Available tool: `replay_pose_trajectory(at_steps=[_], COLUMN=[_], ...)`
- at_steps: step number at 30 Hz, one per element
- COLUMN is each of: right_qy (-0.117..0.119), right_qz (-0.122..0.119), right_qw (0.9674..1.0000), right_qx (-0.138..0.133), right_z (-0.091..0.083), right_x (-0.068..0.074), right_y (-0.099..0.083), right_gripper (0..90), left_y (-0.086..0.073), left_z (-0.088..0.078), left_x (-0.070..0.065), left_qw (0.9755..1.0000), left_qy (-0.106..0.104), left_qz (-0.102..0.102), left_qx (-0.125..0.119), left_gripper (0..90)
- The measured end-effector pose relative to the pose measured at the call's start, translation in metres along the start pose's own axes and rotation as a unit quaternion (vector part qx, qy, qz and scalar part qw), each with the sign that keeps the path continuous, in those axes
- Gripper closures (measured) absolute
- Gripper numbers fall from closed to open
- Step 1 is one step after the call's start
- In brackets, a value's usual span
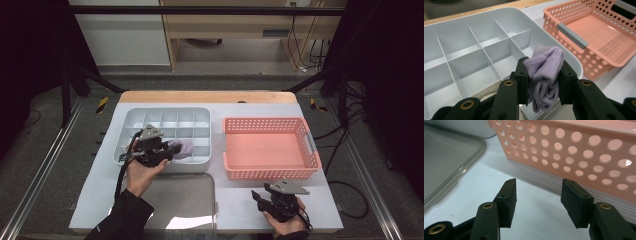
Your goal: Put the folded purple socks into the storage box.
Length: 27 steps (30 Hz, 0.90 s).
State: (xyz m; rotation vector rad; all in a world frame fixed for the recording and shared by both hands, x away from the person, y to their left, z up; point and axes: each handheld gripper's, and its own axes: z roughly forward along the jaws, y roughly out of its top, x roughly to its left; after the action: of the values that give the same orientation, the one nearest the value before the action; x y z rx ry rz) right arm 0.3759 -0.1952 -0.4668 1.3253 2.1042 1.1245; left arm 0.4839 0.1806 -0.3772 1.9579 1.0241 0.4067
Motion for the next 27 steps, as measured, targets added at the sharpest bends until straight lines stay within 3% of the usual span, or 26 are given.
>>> replay_pose_trajectory(at_steps=[7,12,19,27], right_qy=[0.003,0.002,0.003,0.005], right_qz=[0.003,0.000,0.001,0.000], right_qw=[1.0000,1.0000,1.0000,0.9999], right_qx=[0.004,0.005,0.009,0.014], right_z=[0.002,0.002,0.003,0.004], right_x=[0.001,0.000,0.000,0.001], right_y=[0.000,0.000,-0.001,-0.001], right_gripper=[47.0,47.1,47.1,47.0], left_y=[-0.004,-0.007,-0.011,-0.017], left_z=[0.014,0.023,0.038,0.056], left_x=[0.007,0.011,0.006,0.003], left_qw=[0.9993,0.9981,0.9951,0.9929], left_qy=[0.016,0.013,0.012,0.018], left_qz=[0.006,0.008,0.026,0.033], left_qx=[0.033,0.059,0.095,0.113], left_gripper=[66.2,66.3,66.3,62.6])
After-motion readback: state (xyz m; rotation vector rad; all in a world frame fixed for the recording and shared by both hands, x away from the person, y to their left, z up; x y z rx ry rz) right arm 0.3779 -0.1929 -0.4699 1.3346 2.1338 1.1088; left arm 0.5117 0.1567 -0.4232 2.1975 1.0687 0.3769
